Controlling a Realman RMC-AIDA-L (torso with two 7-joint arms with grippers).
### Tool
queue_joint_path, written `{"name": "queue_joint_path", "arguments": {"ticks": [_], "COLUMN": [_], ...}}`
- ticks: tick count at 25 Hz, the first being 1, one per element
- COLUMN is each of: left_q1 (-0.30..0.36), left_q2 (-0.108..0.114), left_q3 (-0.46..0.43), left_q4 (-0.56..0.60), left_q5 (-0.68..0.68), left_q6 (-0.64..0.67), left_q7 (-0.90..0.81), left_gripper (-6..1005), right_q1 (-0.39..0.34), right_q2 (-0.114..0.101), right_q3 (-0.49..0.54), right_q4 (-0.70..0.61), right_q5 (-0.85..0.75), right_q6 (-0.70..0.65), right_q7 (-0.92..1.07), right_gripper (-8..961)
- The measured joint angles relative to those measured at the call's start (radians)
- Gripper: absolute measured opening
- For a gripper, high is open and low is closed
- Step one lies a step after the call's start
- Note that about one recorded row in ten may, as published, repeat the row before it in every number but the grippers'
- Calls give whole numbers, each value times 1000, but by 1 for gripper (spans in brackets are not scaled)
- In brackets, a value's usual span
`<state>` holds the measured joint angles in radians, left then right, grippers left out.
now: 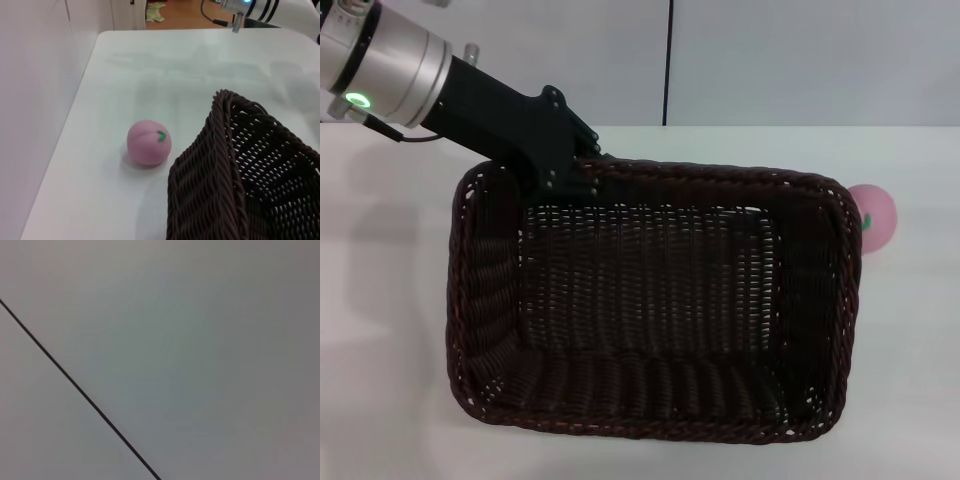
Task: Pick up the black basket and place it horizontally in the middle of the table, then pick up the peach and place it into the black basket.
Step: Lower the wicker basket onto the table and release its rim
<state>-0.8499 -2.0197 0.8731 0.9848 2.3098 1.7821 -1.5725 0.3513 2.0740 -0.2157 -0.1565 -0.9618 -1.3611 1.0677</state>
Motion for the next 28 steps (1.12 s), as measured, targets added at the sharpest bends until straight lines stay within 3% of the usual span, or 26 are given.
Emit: {"name": "queue_joint_path", "arguments": {"ticks": [16,25,28], "left_q1": [-4,7,12], "left_q2": [-25,-39,-39], "left_q3": [25,27,33], "left_q4": [-21,-20,-23], "left_q5": [2,-3,-3], "left_q6": [-47,-149,-169], "left_q7": [43,30,29], "left_gripper": [221,226,366], "right_q1": [0,-4,-5], "right_q2": [-2,0,0], "right_q3": [0,7,7], "right_q4": [0,0,1], "right_q5": [-3,-3,-3], "right_q6": [7,8,8], "right_q7": [0,0,0], "right_gripper": [492,502,506]}}
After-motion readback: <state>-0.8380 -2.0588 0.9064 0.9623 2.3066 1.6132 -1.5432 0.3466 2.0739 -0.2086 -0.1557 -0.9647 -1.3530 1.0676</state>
